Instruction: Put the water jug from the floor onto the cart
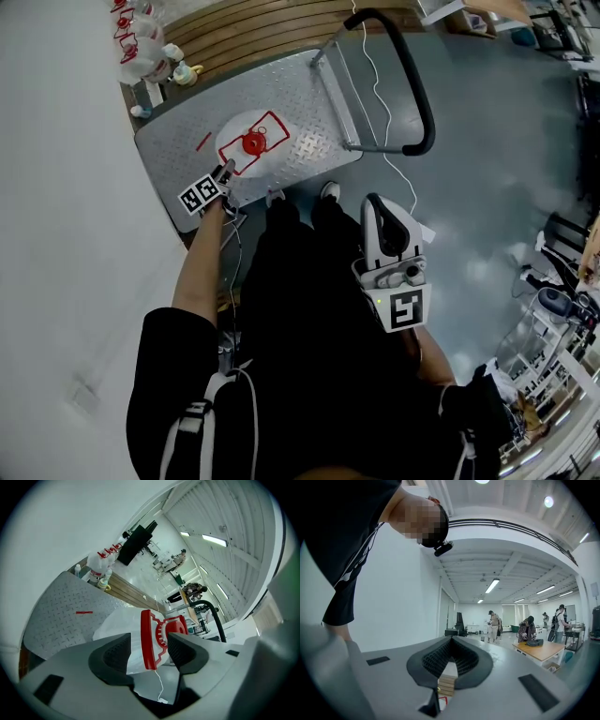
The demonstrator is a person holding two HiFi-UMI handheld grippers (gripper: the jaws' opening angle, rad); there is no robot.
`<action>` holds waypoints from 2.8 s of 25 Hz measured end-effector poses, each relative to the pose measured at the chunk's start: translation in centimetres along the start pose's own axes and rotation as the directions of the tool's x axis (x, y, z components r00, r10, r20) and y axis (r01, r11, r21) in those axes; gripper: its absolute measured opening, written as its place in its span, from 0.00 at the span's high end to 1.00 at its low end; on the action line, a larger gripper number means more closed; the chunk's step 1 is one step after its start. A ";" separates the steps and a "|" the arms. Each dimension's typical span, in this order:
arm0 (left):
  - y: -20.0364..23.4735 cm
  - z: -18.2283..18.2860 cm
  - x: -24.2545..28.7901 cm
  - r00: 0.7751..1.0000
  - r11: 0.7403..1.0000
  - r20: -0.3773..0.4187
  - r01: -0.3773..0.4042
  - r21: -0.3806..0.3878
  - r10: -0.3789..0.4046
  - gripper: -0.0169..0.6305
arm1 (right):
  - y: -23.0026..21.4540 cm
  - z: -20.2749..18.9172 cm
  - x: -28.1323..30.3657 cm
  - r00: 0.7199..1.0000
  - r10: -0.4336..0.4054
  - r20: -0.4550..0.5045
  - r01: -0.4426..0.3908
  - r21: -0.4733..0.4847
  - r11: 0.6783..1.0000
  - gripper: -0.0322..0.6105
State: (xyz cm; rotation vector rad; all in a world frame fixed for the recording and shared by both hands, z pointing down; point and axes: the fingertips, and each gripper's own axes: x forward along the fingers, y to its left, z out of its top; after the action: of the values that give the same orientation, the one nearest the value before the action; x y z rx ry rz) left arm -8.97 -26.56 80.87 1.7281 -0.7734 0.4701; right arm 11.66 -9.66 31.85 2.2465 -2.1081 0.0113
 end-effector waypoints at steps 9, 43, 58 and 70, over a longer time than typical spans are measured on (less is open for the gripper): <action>-7.2 1.0 -8.3 0.968 0.991 0.220 0.103 0.088 -0.121 0.60 | 0.5 -0.1 0.3 0.996 0.085 0.022 -0.087 0.111 0.990 0.93; -42.3 3.7 -25.3 0.660 0.730 0.667 -0.257 0.633 -0.346 0.94 | 0.3 3.8 4.3 0.913 0.368 0.179 -0.386 0.077 0.919 0.93; -43.6 3.2 -24.6 0.628 0.729 0.718 -0.334 0.597 -0.300 0.94 | -1.3 3.0 4.5 0.898 0.412 0.154 -0.426 0.075 0.901 0.93; -43.0 3.2 -24.7 0.620 0.758 0.741 -0.346 0.553 -0.257 0.94 | -1.8 2.7 4.1 0.900 0.413 0.139 -0.427 0.089 0.900 0.93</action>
State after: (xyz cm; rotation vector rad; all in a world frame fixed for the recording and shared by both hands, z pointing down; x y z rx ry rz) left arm 3.67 -16.53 33.85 2.6633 -1.4112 -0.0738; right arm 13.60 -13.76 29.27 1.8331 -2.6827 0.0256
